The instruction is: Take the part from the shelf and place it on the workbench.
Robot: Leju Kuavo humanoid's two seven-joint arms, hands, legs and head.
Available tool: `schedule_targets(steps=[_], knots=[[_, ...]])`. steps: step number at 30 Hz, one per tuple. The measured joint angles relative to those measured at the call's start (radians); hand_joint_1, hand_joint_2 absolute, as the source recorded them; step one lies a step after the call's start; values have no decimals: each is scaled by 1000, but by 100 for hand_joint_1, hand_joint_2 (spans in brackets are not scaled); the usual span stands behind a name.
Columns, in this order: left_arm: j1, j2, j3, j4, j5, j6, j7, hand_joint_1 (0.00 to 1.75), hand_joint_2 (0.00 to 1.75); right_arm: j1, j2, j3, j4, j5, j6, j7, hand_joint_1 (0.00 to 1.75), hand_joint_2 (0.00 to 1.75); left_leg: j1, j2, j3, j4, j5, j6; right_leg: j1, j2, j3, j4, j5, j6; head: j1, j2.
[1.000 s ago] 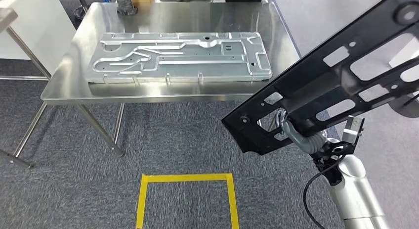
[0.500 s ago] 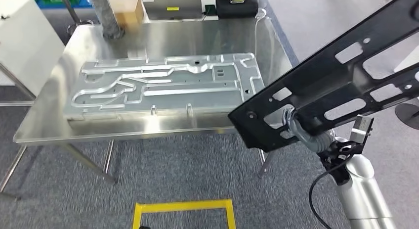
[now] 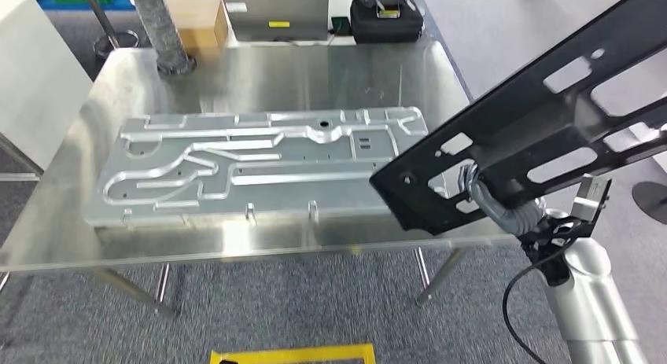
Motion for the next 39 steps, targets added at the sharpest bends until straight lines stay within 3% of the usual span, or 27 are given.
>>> schedule_targets(steps=[2,3,4,5,7,8,9,11,13,15,16,17,18,19,20,21,23,24,25,29,32,33,34,35,37,38,39], knots=[[6,-1,0,0,-2,-1,0,0,175,5,-1,0,2,0,0,1,175,175,0,-4,38,-9,-26,-2,0,-2,-72,24,-79,3,0,0],[8,-2,0,0,-3,-2,0,0,175,7,-2,0,3,-1,0,2,175,175,1,-7,60,-12,-41,-3,0,-3,-90,-1,-103,3,0,0],[9,-3,0,0,-5,-3,0,0,175,7,-5,0,4,-3,-1,4,175,175,1,-9,83,-15,-59,-5,-1,-5,-99,-46,-99,3,0,0],[11,-4,-1,0,-6,-4,1,0,175,8,-9,0,6,-7,0,7,175,175,1,-11,104,-17,-79,-7,0,-7,-102,-106,-45,1,0,0],[12,-6,-2,1,-9,-6,1,0,175,9,-19,-1,12,-16,2,17,175,175,-1,-14,144,-17,-120,-17,5,-9,-101,-202,124,-10,0,0],[12,-6,-3,2,-11,-7,2,0,175,9,-25,-1,15,-20,3,24,175,175,-2,-15,158,-21,-137,-24,9,-9,-99,-221,184,-18,0,0],[9,-6,-5,3,-13,-8,2,0,175,7,-30,-2,18,-23,3,30,175,175,-3,-16,172,-24,-148,-31,11,-8,-96,-220,202,-25,0,0],[5,-6,-8,3,-14,-8,2,0,175,3,-39,-2,18,-25,4,38,175,175,-3,-15,183,-34,-154,-37,11,-6,-92,-211,184,-34,1,0],[3,-6,-9,3,-14,-8,2,0,175,2,-40,-2,18,-26,4,39,175,175,-3,-14,185,-33,-152,-38,10,-6,-92,-212,182,-35,1,0],[-5,-7,-13,3,-16,-9,2,0,175,-20,-47,-3,20,-27,3,43,175,175,-3,-12,135,52,-107,-45,8,-5,-75,-223,171,-43,0,0],[-9,-8,-16,3,-18,-10,2,0,175,-45,-52,3,28,-26,3,50,175,175,-3,-9,63,140,-111,-51,6,-4,-46,-237,155,-49,0,0],[-13,-9,-20,3,-20,-10,3,0,175,-74,-57,12,40,-23,2,58,175,175,-3,-6,-14,226,-128,-57,5,-2,-12,-251,136,-55,0,0],[-13,-9,-22,3,-22,-11,4,0,175,-101,-59,25,54,-19,2,67,175,175,-3,-4,-82,279,-168,-59,5,-1,21,-261,117,-58,0,0],[-13,-10,-24,3,-23,-12,6,0,175,-133,-60,42,74,-13,0,75,175,175,-4,-2,-132,286,-214,-58,6,1,52,-268,97,-60,0,0],[-13,-10,-24,3,-23,-12,8,0,175,-163,-61,58,91,-6,-4,80,175,175,-5,-2,-146,248,-208,-52,8,2,71,-268,84,-60,0,0],[-14,-10,-25,3,-23,-13,10,0,175,-198,-61,79,113,5,-12,84,175,175,-9,0,-153,192,-158,-42,10,3,89,-268,71,-60,0,0],[-13,-8,-25,3,-23,-12,15,0,175,-276,-58,134,172,63,-50,85,175,175,-21,0,-162,73,16,-17,16,7,114,-266,47,-57,0,0],[-12,-8,-25,3,-22,-12,17,0,175,-321,-55,171,205,124,-86,79,175,175,-28,-2,-165,35,85,-10,18,10,119,-263,37,-53,0,0],[-13,-7,-25,3,-21,-12,19,0,175,-371,-51,215,238,211,-138,70,175,175,-32,-4,-167,17,122,-6,19,14,121,-261,28,-49,0,0],[-29,-9,-28,3,-13,-17,7,0,175,-606,-7,424,351,655,-412,77,175,175,-24,-1,-151,-1,129,1,16,10,106,-224,-9,-29,0,0],[-41,-9,-35,3,-13,-22,-5,0,175,-737,76,584,435,871,-519,128,175,175,-19,2,-136,-5,116,4,7,0,2,-44,-74,-14,0,0],[-42,-9,-37,3,-13,-23,-6,0,175,-761,106,632,460,918,-537,145,175,175,-16,1,-130,-4,109,2,2,-1,-34,5,-78,-10,0,0],[-43,-9,-39,3,-13,-23,-7,0,175,-776,132,674,481,953,-551,159,175,175,-13,-2,-124,-1,101,-1,-2,-2,-56,20,-61,-6,0,0],[-43,-9,-41,3,-13,-23,-7,0,175,-787,155,710,498,979,-563,169,175,175,-9,-6,-117,3,93,-5,-5,-3,-58,-5,-24,-2,0,0],[-41,-9,-43,3,-13,-23,-7,0,175,-807,189,763,526,1001,-581,180,175,175,-2,-16,-105,13,74,-17,-11,-5,-27,-128,72,2,0,0],[-41,-9,-44,3,-13,-23,-7,0,175,-817,203,783,538,1006,-587,181,175,175,-1,-20,-103,20,66,-23,-10,-5,-11,-181,102,1,0,0],[-40,-9,-45,3,-13,-23,-7,0,175,-827,215,799,548,1012,-592,183,175,175,0,-22,-104,24,62,-29,-8,-5,1,-217,111,-4,0,0]])
